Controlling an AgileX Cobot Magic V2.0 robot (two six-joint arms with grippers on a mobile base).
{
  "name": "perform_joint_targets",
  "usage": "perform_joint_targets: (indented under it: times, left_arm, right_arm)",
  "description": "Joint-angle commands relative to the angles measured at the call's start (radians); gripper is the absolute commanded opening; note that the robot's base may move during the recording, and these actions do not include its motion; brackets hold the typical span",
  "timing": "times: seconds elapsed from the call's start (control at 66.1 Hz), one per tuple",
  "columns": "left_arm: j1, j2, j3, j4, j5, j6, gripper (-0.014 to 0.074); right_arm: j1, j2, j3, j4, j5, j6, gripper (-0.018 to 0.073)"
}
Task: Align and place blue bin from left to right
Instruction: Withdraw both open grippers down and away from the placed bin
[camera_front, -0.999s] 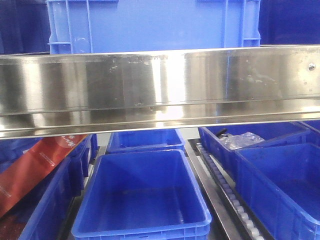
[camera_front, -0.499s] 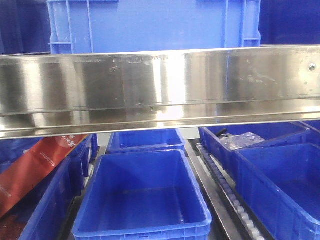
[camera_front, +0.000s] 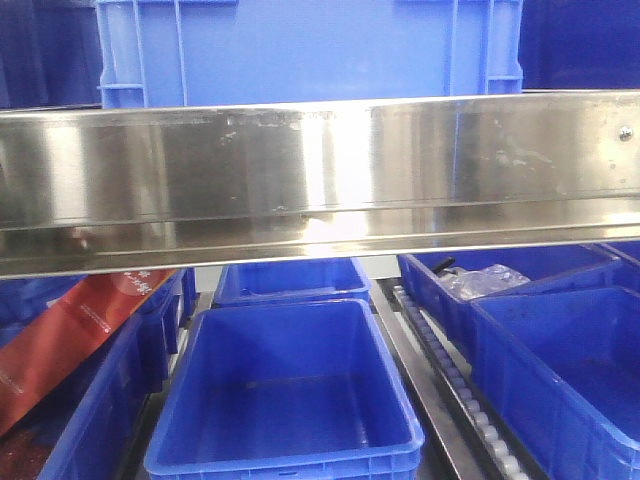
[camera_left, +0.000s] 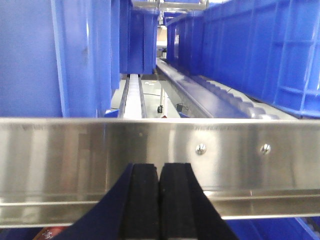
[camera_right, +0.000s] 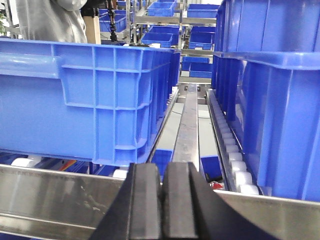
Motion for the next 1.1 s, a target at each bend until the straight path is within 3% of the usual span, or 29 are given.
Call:
perform_joint_targets:
  times: [0.0, 0.848, 1.09]
  left_arm:
    - [0.001, -0.007, 0.002, -0.012, -0.052, 0.003, -0.0111]
    - [0.001, -0.007, 0.002, -0.011, -0.058, 0.003, -0.0111]
    - [0.001, -0.007, 0.002, -0.011, -0.058, 0.003, -0.0111]
  right_arm:
    - [-0.005, -0.005, 0.003, -0.008, -0.031, -0.003, -0.0070]
    - [-0.007, -0.010, 0.003, -0.008, -0.031, -0.003, -0.0070]
    - [-0.192, -0.097, 0.055, -0.008, 0.013, -0.013, -0.0070]
